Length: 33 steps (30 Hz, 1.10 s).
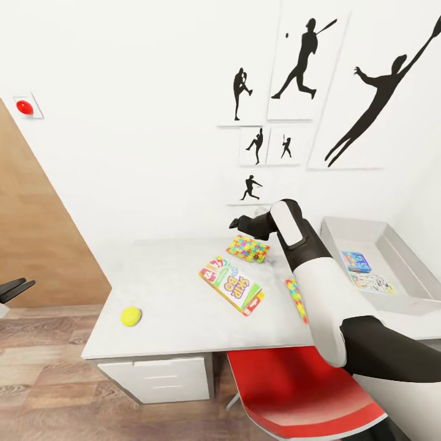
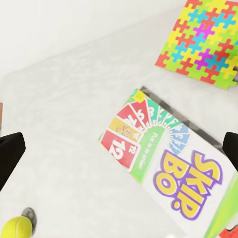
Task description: Put all the toys in the child's room - the three board games (two on the bed and one on the table), the two jigsaw puzzles on the table, and the tennis ball on the table - inside the toy box on the table in the child's room.
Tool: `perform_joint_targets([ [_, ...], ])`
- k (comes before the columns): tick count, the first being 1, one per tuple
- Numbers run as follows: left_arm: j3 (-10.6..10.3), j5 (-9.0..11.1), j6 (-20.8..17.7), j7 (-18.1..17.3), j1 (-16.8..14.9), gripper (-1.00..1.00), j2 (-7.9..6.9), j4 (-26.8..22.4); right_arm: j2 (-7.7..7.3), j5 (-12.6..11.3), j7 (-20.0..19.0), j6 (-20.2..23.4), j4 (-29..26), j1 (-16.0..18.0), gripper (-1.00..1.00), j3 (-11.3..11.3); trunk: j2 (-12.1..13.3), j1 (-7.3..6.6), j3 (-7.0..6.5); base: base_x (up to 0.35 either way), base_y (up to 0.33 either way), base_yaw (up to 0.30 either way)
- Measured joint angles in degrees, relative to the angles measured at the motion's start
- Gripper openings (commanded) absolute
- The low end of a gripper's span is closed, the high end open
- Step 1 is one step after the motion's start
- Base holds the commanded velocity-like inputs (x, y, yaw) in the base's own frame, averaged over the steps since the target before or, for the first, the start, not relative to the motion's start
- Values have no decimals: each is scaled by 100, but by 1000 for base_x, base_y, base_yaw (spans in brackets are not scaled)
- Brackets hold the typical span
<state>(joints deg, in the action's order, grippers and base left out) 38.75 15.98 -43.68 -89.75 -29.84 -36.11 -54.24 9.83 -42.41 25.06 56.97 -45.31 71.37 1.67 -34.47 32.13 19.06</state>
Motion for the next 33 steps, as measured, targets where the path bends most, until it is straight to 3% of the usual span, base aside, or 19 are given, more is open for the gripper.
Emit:
perform_joint_targets([
  [9,0,-7,8,0,0,100,-1,-1,-10,1,-7,0,0,-4,100,-1,0,0,0,0,172,0],
  [33,17,-18,25,0,2,100,-1,16,-15,11,0,-74,33,-5,100,-9,0,0,52,0,47,0],
])
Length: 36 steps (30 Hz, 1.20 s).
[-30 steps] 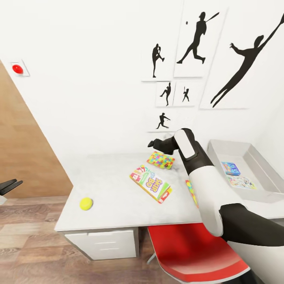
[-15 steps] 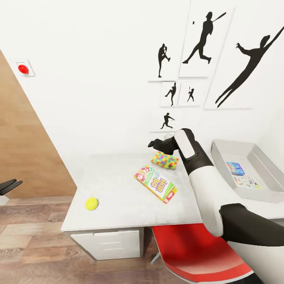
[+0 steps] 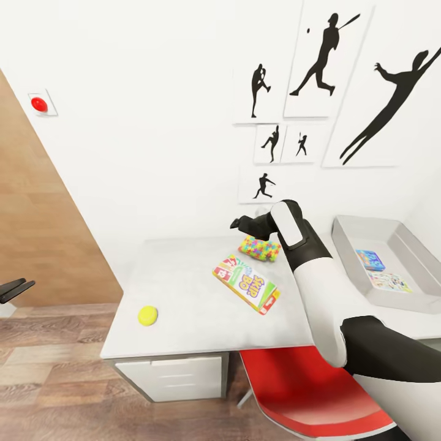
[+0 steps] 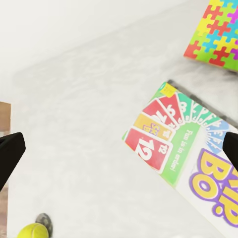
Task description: Put all the toys in the child's room - the three board games (two on the bed and one on the table), the two jigsaw puzzles on the table, and the tennis ball on the table - inside the toy box on the table in the child's room.
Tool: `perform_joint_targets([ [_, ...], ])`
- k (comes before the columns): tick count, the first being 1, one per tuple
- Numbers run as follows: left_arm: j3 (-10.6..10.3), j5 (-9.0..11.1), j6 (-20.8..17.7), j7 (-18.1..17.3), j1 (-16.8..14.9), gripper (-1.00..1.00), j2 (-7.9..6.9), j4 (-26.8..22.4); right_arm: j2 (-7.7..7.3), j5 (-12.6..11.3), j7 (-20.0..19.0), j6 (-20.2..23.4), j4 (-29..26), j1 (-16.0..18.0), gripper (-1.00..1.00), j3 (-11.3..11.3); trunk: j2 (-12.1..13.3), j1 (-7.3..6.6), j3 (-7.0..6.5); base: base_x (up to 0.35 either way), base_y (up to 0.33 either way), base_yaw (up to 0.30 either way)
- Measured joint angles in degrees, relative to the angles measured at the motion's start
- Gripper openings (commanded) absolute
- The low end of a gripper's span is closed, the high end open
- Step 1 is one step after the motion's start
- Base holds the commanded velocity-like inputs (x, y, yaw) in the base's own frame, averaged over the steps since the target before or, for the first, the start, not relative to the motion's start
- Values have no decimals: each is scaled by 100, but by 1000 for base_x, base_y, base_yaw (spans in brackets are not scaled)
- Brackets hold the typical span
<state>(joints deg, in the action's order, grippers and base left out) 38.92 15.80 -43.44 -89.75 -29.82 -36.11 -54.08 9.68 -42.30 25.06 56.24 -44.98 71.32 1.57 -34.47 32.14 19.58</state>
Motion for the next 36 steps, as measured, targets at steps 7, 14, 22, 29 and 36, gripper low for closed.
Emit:
perform_joint_targets([
  [7,-7,7,1,0,5,100,13,-1,2,0,0,3,2,0,100,0,0,0,60,0,4,0],
  [14,-9,12,1,0,6,100,17,-3,1,0,0,6,8,0,100,1,0,0,125,0,0,0],
  [22,-9,17,8,0,6,100,22,-6,-5,-2,0,-4,11,0,100,0,0,0,200,0,0,0],
  [29,-9,17,10,0,6,100,30,-6,-9,0,0,-5,11,0,100,-7,0,0,266,0,0,0],
  [36,-16,17,10,0,6,100,42,-7,-9,0,0,5,11,0,100,-8,0,0,332,0,0,0],
])
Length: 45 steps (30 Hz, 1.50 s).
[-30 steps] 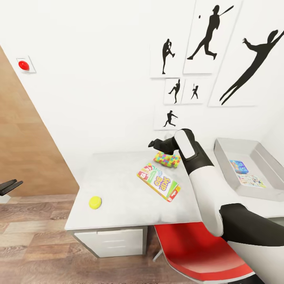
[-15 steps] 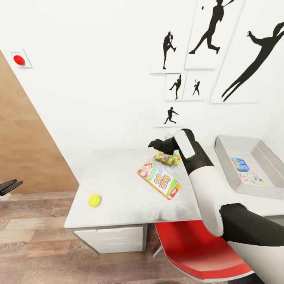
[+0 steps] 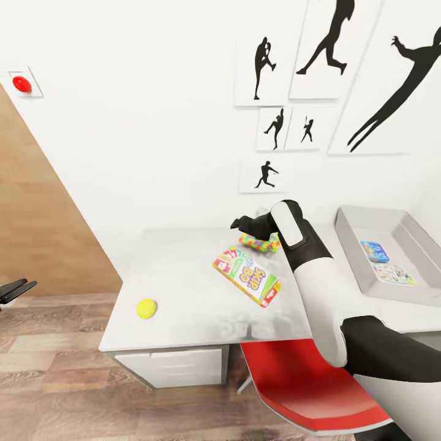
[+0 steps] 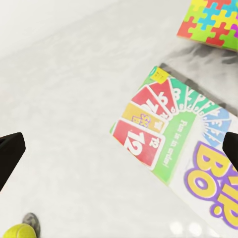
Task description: Put all the toys in the child's room - the three board games (two on the bed and one on the table), the two jigsaw puzzles on the table, and the tennis ball on the table - inside the toy box on the table in the child's room.
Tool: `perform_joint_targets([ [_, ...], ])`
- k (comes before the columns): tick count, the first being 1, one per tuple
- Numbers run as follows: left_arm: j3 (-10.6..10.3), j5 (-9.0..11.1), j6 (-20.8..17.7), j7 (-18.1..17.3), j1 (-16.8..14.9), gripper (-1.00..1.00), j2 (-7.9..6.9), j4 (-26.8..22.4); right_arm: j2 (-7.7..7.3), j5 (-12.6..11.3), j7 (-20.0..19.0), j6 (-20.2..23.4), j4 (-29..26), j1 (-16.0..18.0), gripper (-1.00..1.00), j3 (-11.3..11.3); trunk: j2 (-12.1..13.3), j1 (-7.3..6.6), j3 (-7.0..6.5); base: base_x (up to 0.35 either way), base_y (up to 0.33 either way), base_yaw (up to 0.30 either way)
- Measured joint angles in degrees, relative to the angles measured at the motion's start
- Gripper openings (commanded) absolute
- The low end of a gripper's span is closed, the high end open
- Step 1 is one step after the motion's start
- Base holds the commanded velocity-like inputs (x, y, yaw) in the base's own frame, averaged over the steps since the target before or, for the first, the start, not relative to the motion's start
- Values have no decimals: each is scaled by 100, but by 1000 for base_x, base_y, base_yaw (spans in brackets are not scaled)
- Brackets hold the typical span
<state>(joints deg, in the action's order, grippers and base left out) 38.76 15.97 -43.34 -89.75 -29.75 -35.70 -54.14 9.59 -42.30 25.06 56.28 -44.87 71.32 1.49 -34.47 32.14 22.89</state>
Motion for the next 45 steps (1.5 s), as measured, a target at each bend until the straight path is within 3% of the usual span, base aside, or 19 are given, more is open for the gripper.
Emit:
perform_joint_targets([
  [31,3,-18,0,0,0,100,-18,0,-111,13,32,-50,9,19,100,-1,-1,-1,291,12,4,0],
  [38,7,-17,0,0,0,100,-23,0,-114,295,66,-57,15,42,100,-16,0,0,357,92,38,0],
  [45,8,-21,0,0,0,100,-24,-2,-115,400,70,-55,38,44,100,-25,0,0,422,26,78,0],
])
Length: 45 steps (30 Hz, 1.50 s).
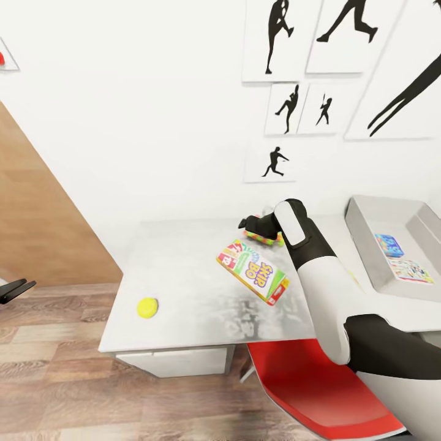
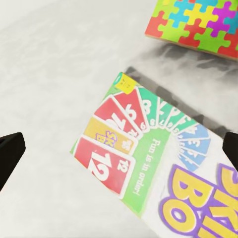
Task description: Put all the toys in the child's room - the three board games (two on the bed and one on the table), the two jigsaw puzzles on the table, and the tennis ball on the table - inside the toy box on the table in the child's room.
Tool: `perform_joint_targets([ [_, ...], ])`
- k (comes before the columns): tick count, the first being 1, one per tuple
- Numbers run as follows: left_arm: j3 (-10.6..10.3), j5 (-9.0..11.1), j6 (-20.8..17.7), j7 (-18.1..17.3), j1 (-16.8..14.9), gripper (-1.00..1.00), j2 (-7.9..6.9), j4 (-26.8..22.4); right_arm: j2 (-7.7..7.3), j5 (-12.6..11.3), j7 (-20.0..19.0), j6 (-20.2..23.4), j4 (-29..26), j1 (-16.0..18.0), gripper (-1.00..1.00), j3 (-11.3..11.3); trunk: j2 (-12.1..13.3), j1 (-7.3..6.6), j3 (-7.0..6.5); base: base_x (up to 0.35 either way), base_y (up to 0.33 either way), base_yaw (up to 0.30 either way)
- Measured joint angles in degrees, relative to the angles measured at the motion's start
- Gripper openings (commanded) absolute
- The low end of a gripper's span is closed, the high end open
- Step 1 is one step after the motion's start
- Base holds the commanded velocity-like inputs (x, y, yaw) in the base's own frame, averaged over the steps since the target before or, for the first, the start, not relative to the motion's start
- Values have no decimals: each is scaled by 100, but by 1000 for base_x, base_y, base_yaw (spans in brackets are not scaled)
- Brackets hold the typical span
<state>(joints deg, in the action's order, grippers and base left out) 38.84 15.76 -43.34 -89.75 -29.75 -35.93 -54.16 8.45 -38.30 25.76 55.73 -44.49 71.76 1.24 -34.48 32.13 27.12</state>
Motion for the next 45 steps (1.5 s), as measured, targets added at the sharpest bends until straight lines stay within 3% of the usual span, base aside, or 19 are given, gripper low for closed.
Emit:
perform_joint_targets([
  [30,0,2,5,0,8,100,-9,2,-14,15,-1,1,6,14,100,-12,0,0,282,19,46,0],
  [38,4,2,2,0,8,100,-9,1,-178,24,1,-7,6,32,100,-28,0,0,357,0,0,0],
  [45,2,0,5,0,8,100,-9,2,-235,26,8,-8,1,36,100,-28,0,0,423,0,0,0],
])
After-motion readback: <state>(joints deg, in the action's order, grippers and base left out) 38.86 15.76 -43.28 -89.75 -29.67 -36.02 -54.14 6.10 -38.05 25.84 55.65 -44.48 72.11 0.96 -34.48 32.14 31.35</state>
